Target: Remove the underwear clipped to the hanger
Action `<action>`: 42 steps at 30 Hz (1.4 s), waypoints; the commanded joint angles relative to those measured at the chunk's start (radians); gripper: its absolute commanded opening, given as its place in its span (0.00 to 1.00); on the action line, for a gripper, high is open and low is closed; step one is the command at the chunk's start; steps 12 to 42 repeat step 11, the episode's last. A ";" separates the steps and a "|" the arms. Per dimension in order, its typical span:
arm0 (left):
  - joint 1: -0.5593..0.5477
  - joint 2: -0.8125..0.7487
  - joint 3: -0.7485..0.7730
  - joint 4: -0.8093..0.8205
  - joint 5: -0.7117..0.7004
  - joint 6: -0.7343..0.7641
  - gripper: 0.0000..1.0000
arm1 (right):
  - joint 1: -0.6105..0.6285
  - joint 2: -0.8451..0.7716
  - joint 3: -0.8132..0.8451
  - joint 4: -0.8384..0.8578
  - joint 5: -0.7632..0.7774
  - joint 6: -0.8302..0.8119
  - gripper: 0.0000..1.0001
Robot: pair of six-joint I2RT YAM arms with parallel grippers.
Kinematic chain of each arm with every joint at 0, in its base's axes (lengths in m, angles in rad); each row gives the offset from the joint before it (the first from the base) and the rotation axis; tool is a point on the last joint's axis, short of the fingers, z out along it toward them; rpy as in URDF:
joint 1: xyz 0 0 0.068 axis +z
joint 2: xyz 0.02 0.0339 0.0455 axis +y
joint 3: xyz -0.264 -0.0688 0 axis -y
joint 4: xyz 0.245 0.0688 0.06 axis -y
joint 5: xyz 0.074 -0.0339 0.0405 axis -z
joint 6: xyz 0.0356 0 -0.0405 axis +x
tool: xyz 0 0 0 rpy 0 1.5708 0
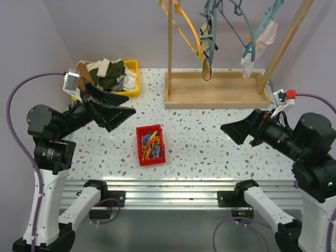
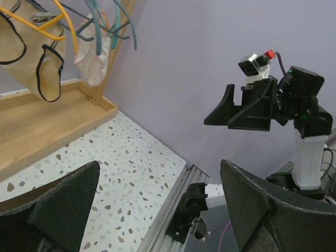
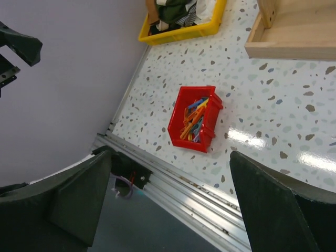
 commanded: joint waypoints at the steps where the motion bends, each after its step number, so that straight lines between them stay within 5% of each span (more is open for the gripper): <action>1: -0.025 -0.029 -0.022 0.124 0.089 -0.048 1.00 | 0.003 0.029 0.067 0.024 -0.049 0.022 0.98; 9: -0.101 0.004 -0.054 0.204 0.147 -0.056 0.99 | 0.001 0.070 0.127 -0.013 -0.063 -0.004 0.98; 11: -0.114 0.012 -0.066 0.220 0.167 -0.054 0.85 | 0.001 0.064 0.116 -0.013 -0.032 0.005 0.98; 42: -0.114 0.012 -0.066 0.220 0.167 -0.054 0.85 | 0.001 0.064 0.116 -0.013 -0.032 0.005 0.98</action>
